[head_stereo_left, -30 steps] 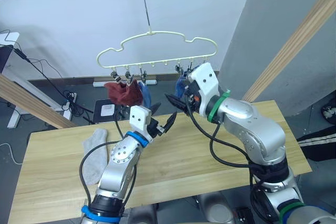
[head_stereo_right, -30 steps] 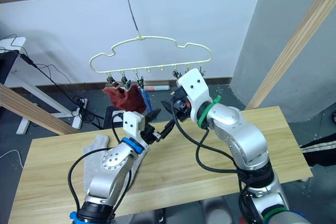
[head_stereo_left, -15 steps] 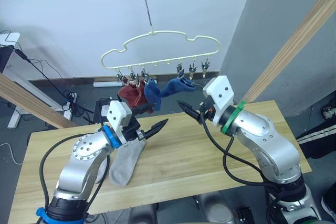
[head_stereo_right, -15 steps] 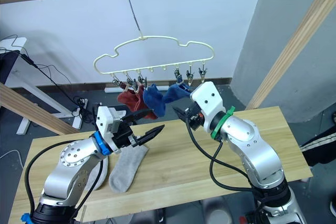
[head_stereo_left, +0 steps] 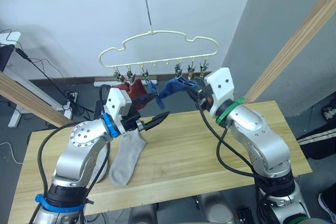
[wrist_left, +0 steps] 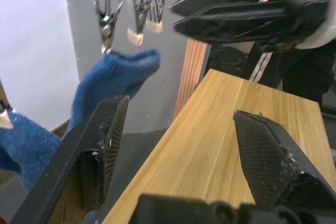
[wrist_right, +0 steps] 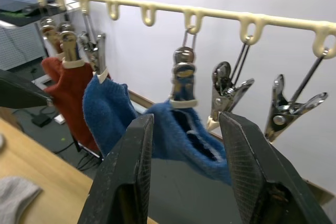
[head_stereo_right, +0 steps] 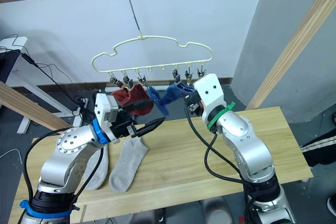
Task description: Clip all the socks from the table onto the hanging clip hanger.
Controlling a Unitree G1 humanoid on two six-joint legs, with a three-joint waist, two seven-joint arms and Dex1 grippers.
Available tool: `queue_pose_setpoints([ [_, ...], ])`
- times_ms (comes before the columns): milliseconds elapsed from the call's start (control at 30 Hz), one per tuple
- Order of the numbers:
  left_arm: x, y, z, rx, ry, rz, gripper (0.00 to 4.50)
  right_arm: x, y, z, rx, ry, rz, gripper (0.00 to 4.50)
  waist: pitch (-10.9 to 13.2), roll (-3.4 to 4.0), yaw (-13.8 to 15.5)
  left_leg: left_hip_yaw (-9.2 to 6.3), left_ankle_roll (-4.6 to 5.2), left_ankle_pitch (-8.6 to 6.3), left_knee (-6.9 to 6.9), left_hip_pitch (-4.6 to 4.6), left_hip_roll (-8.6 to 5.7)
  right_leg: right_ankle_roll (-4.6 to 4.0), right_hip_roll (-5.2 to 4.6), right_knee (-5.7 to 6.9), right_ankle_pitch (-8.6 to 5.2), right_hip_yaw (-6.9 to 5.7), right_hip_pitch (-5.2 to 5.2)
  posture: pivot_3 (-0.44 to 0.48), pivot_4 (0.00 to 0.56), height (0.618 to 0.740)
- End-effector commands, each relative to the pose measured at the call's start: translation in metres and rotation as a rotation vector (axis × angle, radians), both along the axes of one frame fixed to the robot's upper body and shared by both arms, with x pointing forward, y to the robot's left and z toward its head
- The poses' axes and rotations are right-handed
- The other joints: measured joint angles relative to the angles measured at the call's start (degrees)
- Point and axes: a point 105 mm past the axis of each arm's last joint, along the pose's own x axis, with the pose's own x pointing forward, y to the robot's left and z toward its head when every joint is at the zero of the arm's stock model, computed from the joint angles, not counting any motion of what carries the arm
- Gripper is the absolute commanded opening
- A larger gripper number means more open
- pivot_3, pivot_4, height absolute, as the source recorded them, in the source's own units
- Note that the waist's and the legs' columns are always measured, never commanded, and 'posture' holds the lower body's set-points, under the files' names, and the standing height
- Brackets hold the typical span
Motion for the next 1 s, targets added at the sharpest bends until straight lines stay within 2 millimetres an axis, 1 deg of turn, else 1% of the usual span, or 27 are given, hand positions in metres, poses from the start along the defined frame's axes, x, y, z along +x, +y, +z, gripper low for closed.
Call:
queue_pose_setpoints([
  [33,0.0,0.002,0.013,-0.002,-0.039,-0.009,3.56,0.001,-0.004,0.012,0.03,-0.039,-0.024,2.18,0.0,0.0,0.0,0.01,0.0,0.0,0.0,0.0,0.0,0.0,-0.01,0.0,0.0,0.01,0.0,-0.224,0.202,0.714],
  [100,0.002,0.001,0.015,-0.001,-0.044,-0.008,3.56,0.003,-0.003,0.012,0.029,-0.039,-0.033,2.61,0.0,0.0,-0.02,0.01,0.0,0.0,0.0,0.0,0.0,0.0,-0.03,-0.01,0.0,0.01,0.0,-0.224,0.202,0.714],
  [133,0.002,0.001,0.016,0.0,-0.046,-0.008,3.56,0.004,-0.003,0.012,0.026,-0.04,-0.038,2.94,0.0,0.0,-0.04,0.01,0.0,0.0,0.0,0.0,0.0,0.0,-0.02,0.0,0.0,0.01,-0.01,-0.224,0.202,0.714],
  [400,0.007,-0.002,0.018,0.01,-0.063,-0.01,3.56,0.014,-0.005,0.013,0.027,-0.048,-0.082,2.94,0.0,0.0,-0.09,0.0,0.0,0.0,0.03,0.01,-0.01,0.0,-0.02,0.07,0.0,0.0,-0.01,-0.224,0.202,0.714],
  [567,0.009,-0.005,0.02,0.009,-0.07,-0.012,3.56,0.025,-0.006,0.019,0.028,-0.065,-0.096,2.94,0.0,0.0,-0.09,0.0,0.0,0.0,0.04,0.0,-0.01,0.0,-0.02,0.07,0.0,0.0,-0.01,-0.221,0.202,0.714],
  [667,0.009,-0.004,0.02,0.009,-0.07,-0.01,3.56,0.026,-0.006,0.021,0.035,-0.068,-0.092,2.37,0.0,0.01,-0.09,0.0,0.0,0.0,0.03,0.0,-0.01,0.0,-0.02,0.07,0.0,-0.01,-0.01,-0.219,0.203,0.714],
  [1000,0.009,-0.005,0.018,0.008,-0.066,-0.005,3.56,0.029,-0.004,0.024,0.046,-0.072,-0.091,2.37,0.0,0.0,-0.12,0.0,0.0,0.0,0.04,0.01,0.0,0.0,-0.02,0.11,0.0,0.0,-0.02,-0.218,0.203,0.714],
])
